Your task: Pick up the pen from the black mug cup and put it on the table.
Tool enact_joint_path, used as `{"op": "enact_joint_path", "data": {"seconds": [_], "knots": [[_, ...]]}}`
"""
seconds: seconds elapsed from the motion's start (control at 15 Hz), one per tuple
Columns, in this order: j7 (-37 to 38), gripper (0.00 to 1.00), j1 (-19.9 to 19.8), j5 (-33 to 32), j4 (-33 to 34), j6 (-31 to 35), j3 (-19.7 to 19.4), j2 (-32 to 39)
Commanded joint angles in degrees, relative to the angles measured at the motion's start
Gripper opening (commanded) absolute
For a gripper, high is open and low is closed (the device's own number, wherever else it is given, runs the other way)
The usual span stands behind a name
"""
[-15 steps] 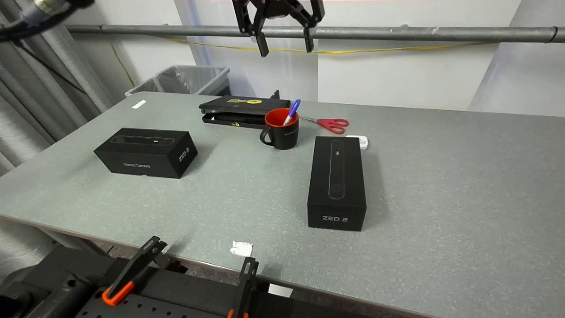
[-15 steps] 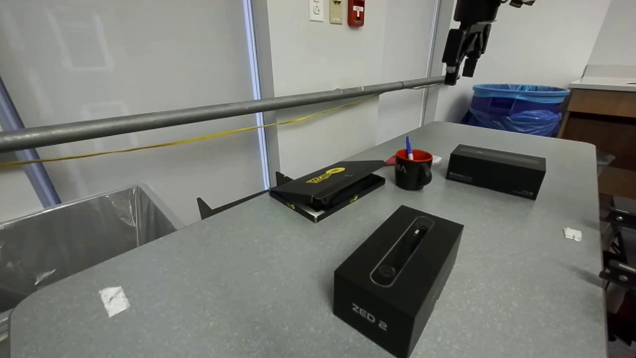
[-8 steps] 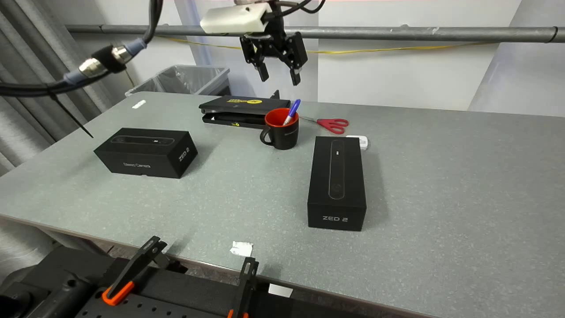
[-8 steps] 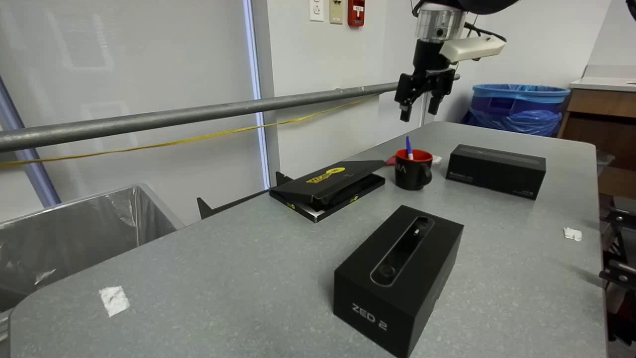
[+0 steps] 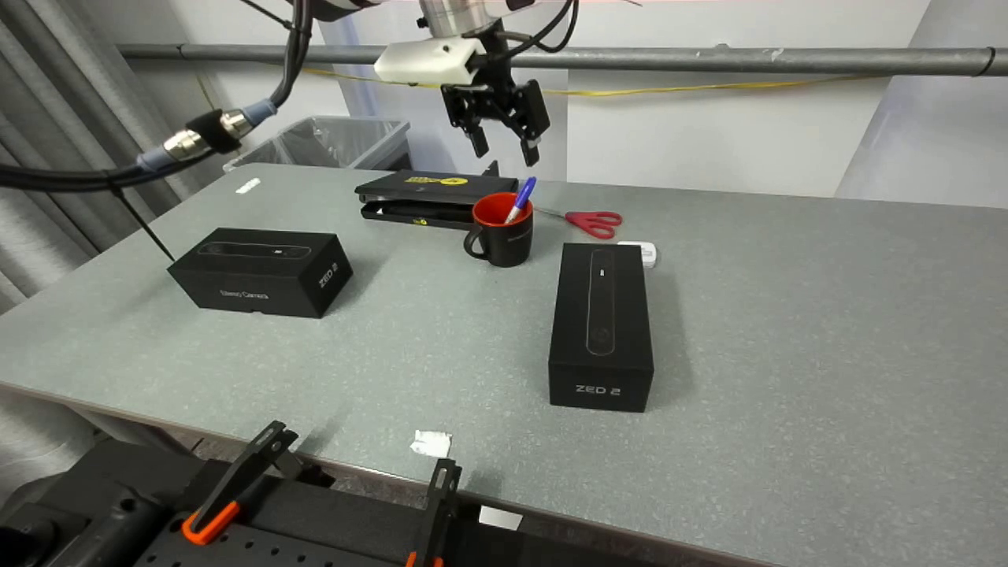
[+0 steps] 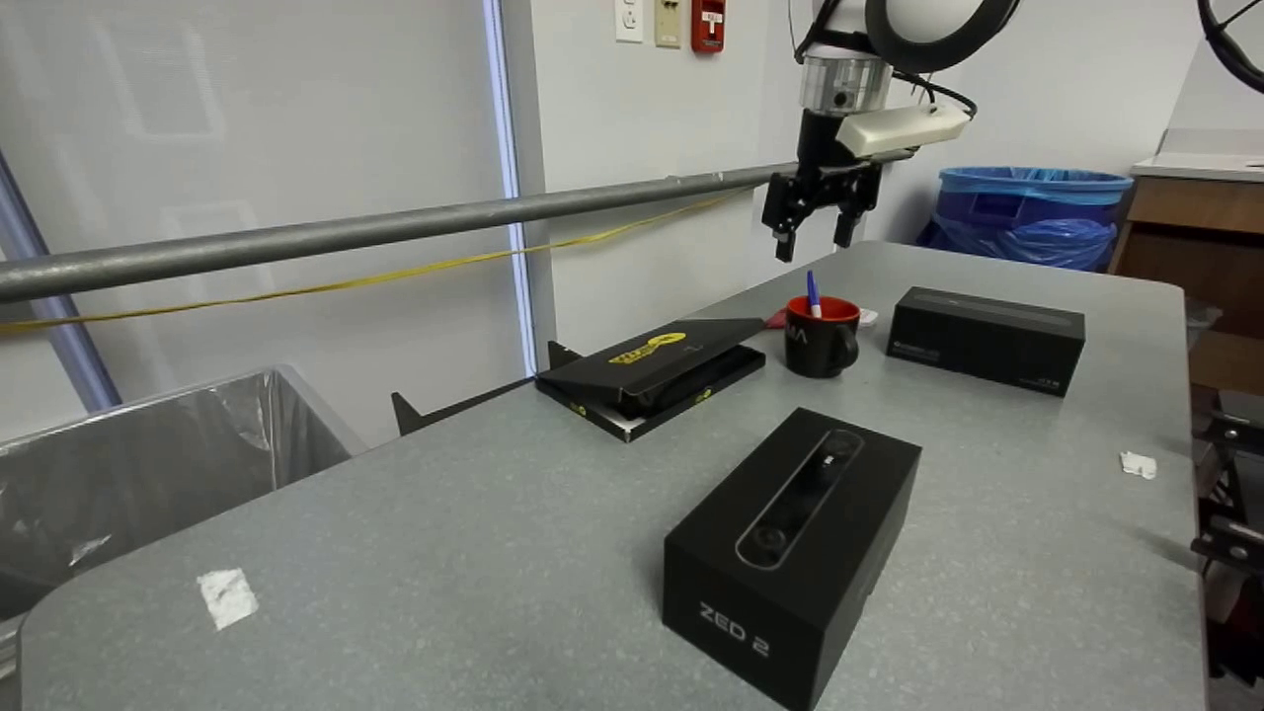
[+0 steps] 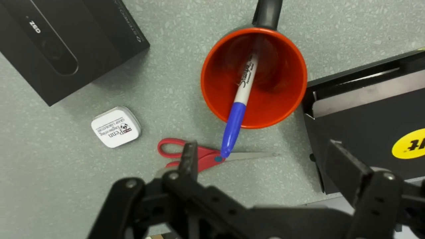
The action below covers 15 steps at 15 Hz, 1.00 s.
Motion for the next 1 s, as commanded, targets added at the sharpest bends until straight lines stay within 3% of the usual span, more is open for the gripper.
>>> {"op": "enact_joint_path", "data": {"seconds": [0.0,0.47,0.93], "knots": [[2.64,1.0,2.54,-1.98,-2.17,3.09,-3.32,-0.4],[9.03,1.0,5.68,-4.95,-2.95,9.28,-8.43,2.52],[13.71,1.0,9.76,-5.43,-2.07,10.62,-12.18,5.98]]}}
